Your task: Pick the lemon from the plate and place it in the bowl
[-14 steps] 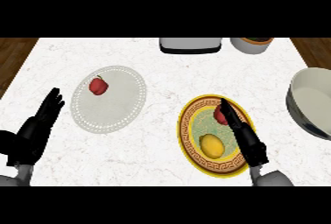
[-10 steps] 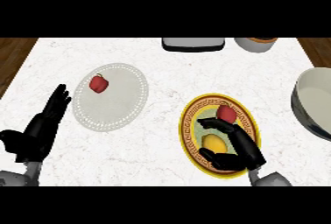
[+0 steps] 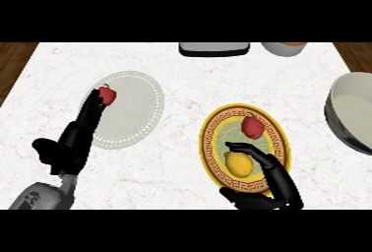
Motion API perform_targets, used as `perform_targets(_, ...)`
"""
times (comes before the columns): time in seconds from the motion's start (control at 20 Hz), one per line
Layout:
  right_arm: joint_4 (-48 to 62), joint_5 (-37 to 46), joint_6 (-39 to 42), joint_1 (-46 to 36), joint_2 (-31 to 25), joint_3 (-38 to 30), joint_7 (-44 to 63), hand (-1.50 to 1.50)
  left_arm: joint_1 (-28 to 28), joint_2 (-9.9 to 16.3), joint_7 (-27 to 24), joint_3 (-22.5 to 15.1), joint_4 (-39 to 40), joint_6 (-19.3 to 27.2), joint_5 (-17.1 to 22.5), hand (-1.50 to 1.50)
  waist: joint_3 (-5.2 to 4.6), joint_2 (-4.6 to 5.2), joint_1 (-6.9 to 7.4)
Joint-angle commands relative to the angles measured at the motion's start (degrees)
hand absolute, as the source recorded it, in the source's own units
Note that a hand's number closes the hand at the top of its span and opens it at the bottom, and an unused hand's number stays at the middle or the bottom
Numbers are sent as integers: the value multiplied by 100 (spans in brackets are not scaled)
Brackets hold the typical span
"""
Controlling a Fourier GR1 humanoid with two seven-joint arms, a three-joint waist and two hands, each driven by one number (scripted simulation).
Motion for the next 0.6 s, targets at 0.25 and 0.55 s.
perform_targets(0.25, -2182, 72, -249, 1179, -630, -442, -181, -150, -336, -586, 41, -87, 326, 108, -436, 0, -9, 23, 74)
perform_targets(0.55, -2784, 700, -278, 505, -1017, -671, 2164, -150, -296, -481, 371, 1, 30, -27, -479, 0, -9, 32, 166)
